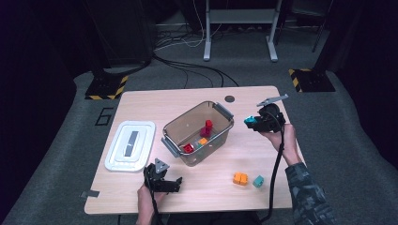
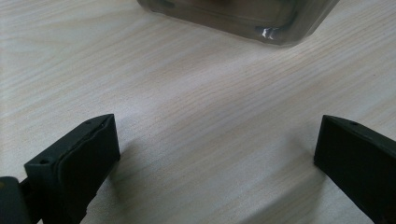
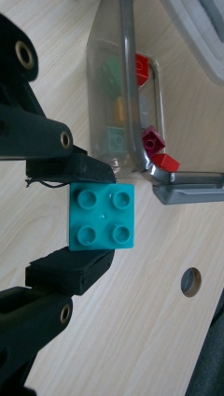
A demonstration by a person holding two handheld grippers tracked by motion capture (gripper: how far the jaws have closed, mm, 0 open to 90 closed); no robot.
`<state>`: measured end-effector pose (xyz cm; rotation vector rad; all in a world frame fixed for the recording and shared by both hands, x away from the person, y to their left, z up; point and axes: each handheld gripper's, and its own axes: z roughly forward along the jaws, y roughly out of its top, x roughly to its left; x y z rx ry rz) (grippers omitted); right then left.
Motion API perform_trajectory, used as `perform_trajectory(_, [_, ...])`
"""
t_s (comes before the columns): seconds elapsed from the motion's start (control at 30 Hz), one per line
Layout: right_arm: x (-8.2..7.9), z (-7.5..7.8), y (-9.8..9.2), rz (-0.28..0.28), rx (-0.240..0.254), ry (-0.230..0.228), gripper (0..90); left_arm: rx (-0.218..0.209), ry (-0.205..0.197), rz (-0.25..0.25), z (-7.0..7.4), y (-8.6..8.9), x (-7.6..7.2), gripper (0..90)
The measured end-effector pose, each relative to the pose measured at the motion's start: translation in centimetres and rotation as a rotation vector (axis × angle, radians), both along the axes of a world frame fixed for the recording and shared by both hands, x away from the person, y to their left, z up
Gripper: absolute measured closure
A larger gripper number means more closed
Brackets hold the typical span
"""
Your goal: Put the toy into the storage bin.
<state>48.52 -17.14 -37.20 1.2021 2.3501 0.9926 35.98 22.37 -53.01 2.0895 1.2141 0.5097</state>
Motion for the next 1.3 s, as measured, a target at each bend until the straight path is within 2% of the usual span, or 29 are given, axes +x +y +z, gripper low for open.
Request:
perform_trajectory(0.3, [1.0, 1.5, 1.9, 0.023, -0.001, -0.013, 58.8, 0.000, 0.000, 0.000, 0.0, 0.0, 0.0, 0.0])
perform_trajectory(0.5, [1.8, 2.1, 3.9, 0.063, -0.015, -0.020, 58.9, 0.000, 0.000, 0.000, 0.0, 0.0, 0.0, 0.0])
perform_trajectory(0.9, [3.1, 2.4, 7.1, 0.113, -0.023, -0.009, 58.8, -0.001, 0.000, -0.002, 0.0, 0.0, 0.0, 0.0])
perform_trajectory(1.13, [3.7, 2.1, 8.8, 0.132, -0.041, 0.010, 58.4, -0.001, -0.001, 0.000, 0.0, 0.0, 0.0, 0.0])
perform_trajectory(1.3, [3.9, 2.0, 9.1, 0.131, -0.046, 0.015, 46.9, 0.003, 0.002, -0.004, 0.0, 0.0, 0.0, 0.0])
